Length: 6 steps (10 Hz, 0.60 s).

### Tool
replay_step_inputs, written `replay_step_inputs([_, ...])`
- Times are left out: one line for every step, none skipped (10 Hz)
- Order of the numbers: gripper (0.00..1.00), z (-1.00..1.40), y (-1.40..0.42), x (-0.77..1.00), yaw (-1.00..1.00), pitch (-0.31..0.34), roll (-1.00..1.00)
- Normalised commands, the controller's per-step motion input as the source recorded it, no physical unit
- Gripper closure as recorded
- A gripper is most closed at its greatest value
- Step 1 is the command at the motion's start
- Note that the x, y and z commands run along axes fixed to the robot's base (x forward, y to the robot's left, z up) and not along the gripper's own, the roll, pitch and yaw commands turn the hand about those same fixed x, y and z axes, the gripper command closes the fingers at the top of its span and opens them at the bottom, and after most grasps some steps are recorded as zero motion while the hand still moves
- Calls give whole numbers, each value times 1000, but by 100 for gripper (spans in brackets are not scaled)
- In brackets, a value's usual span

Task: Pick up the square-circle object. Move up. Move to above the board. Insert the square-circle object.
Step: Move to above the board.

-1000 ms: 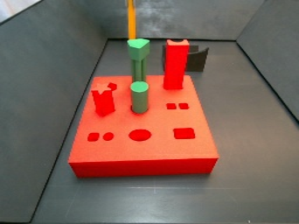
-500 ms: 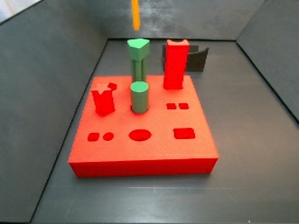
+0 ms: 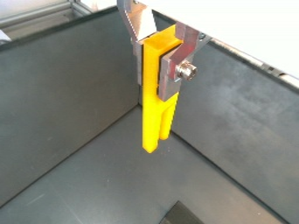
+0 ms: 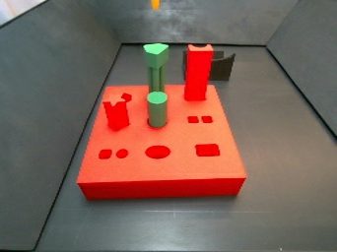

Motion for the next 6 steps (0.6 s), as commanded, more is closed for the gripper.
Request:
replay_step_inputs([100,240,-20,10,39,86,87])
replay_step_inputs([100,125,-1000,121,25,579,-187])
replay_step_inputs([100,121,-1000,122,29,573,-187])
replay_step_inputs([100,132,-1000,136,22,426,-146])
replay_step_inputs([100,128,-1000,142,15,341,-143])
replay_step_inputs([100,128,-1000,146,18,213,-73])
